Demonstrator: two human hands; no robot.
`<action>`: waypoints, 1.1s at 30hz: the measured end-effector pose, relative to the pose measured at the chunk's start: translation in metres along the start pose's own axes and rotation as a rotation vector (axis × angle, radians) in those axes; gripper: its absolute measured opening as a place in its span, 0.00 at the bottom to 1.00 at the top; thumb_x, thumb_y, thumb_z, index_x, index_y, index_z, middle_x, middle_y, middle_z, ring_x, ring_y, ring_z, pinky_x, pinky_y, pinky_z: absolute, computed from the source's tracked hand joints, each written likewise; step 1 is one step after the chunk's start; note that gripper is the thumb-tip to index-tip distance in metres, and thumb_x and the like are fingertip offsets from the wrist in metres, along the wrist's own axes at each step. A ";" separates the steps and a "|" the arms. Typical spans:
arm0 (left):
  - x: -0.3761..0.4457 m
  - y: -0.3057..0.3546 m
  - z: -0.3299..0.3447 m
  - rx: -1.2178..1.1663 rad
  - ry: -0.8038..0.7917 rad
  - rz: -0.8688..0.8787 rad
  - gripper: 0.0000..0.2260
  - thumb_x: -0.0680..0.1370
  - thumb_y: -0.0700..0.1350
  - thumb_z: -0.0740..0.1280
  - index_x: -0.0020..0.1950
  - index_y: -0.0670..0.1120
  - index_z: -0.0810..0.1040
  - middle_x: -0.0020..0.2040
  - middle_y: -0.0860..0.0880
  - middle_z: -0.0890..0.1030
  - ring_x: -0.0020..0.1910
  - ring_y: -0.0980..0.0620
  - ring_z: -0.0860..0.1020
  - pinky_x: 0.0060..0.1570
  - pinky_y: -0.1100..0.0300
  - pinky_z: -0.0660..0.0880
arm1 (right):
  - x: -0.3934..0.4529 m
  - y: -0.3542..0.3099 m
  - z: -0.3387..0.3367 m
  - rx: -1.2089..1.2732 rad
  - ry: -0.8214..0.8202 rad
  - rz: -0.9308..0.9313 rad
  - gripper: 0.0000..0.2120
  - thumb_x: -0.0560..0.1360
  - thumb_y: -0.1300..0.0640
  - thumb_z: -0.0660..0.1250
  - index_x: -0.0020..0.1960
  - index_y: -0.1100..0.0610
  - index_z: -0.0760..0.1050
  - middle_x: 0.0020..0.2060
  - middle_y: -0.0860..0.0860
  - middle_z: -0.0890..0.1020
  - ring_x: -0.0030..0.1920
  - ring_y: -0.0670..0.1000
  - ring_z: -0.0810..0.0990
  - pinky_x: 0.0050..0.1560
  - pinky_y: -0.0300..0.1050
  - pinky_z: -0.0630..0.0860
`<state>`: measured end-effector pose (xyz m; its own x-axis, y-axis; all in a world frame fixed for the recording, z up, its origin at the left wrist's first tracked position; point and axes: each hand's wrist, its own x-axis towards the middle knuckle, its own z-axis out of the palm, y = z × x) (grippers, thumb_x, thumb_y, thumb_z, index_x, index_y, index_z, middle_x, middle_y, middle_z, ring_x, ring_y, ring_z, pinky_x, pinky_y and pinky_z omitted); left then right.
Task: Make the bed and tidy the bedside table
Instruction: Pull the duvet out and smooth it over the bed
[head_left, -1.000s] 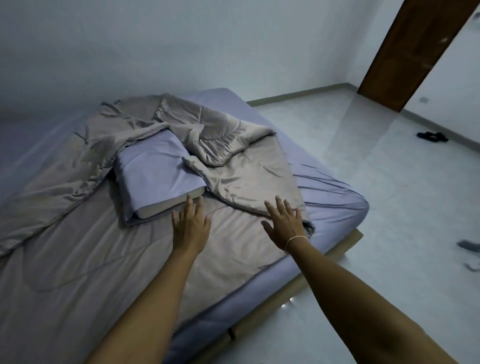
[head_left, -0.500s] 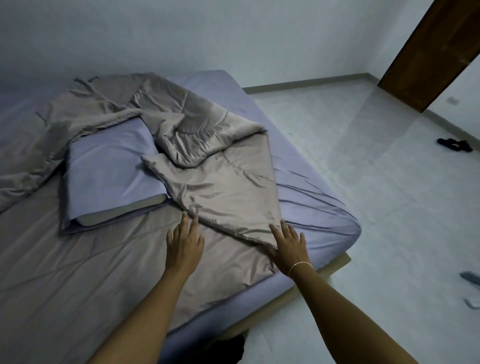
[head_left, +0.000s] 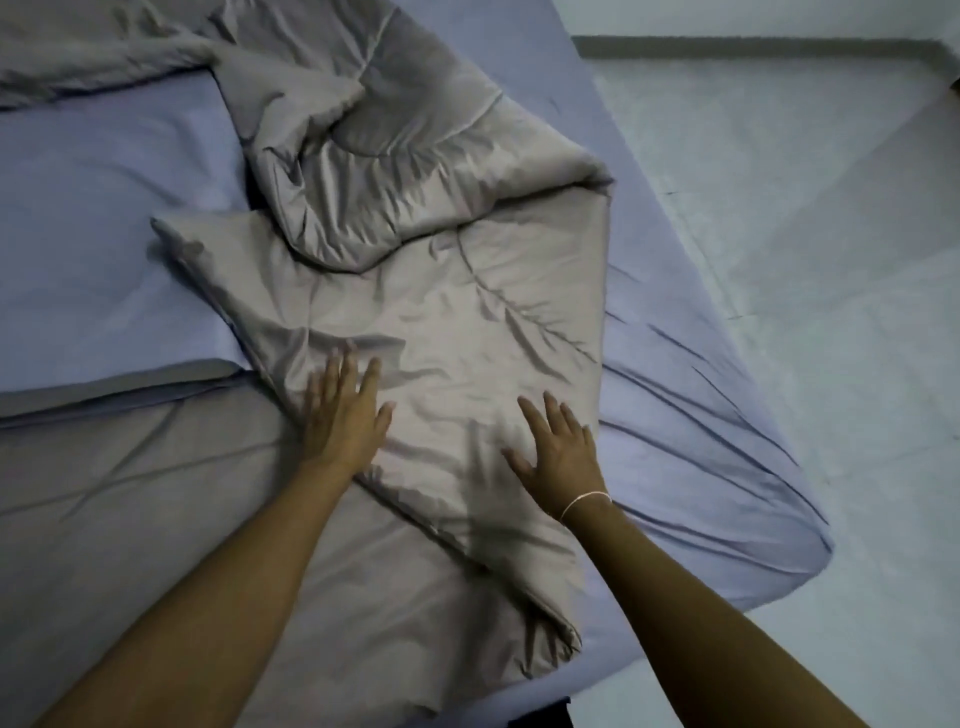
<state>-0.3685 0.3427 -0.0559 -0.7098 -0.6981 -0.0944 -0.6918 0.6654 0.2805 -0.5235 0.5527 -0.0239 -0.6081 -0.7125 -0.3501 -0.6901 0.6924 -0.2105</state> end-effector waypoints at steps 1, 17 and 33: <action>0.021 -0.007 0.010 0.029 0.018 -0.012 0.30 0.76 0.49 0.67 0.75 0.43 0.61 0.77 0.37 0.54 0.75 0.38 0.53 0.72 0.41 0.51 | 0.028 0.001 0.010 0.008 0.005 -0.033 0.35 0.77 0.38 0.57 0.78 0.46 0.47 0.78 0.53 0.49 0.77 0.59 0.50 0.74 0.62 0.54; 0.098 -0.040 0.127 0.102 0.114 -0.246 0.23 0.82 0.52 0.54 0.75 0.45 0.60 0.76 0.44 0.61 0.75 0.44 0.58 0.72 0.41 0.48 | 0.135 0.030 0.139 0.012 0.083 -0.234 0.25 0.82 0.48 0.52 0.78 0.46 0.52 0.78 0.51 0.54 0.77 0.59 0.50 0.74 0.63 0.45; -0.061 0.208 0.179 -0.326 0.075 -0.121 0.16 0.76 0.46 0.57 0.57 0.41 0.78 0.55 0.40 0.81 0.53 0.42 0.78 0.55 0.52 0.70 | 0.066 0.151 -0.020 0.423 0.269 -0.231 0.18 0.71 0.54 0.64 0.59 0.57 0.79 0.55 0.54 0.82 0.55 0.55 0.79 0.55 0.39 0.68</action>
<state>-0.4925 0.5713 -0.1627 -0.6056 -0.7919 -0.0786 -0.6824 0.4660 0.5632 -0.6754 0.6078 -0.0606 -0.5761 -0.8172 -0.0174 -0.6337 0.4600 -0.6219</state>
